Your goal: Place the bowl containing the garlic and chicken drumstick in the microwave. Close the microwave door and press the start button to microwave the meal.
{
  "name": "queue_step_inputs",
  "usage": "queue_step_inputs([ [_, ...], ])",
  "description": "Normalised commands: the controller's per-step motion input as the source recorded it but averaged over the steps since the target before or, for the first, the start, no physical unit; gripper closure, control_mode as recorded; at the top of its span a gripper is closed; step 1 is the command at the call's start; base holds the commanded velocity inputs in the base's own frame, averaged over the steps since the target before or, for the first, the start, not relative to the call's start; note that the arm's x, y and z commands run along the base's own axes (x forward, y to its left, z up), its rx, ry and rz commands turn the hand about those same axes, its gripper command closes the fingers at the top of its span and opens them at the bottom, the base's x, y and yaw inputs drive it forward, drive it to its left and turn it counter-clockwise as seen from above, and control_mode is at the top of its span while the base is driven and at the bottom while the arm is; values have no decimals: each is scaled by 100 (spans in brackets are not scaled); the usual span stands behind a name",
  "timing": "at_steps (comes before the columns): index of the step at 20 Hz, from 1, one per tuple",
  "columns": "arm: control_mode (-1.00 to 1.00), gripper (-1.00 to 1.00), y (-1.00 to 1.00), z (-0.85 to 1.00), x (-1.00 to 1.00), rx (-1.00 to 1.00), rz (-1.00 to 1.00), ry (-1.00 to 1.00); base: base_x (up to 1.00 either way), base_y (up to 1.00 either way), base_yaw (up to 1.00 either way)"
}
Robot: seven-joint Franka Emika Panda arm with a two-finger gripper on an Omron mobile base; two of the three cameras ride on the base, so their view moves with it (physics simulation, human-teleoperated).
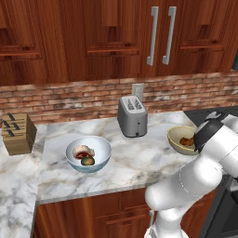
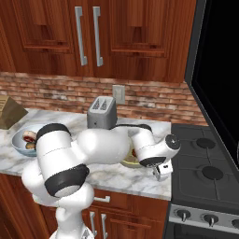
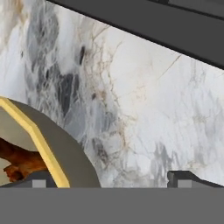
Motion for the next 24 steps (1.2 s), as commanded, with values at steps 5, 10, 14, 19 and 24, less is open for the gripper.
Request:
queue_step_inputs([
  [5,-100,-100,10,-3,3,0,0,0,0,0,0],
  [10,-100,-100,33,15,-14,-6,0,-8,0,0,0],
  [14,-100,-100,45,14,-2,-12,0,-1,0,0,0],
  [19,-100,-100,39,2,0,-13,0,0,0,0,0],
  [24,-100,-100,3,-4,0,-6,0,0,0,0,0],
])
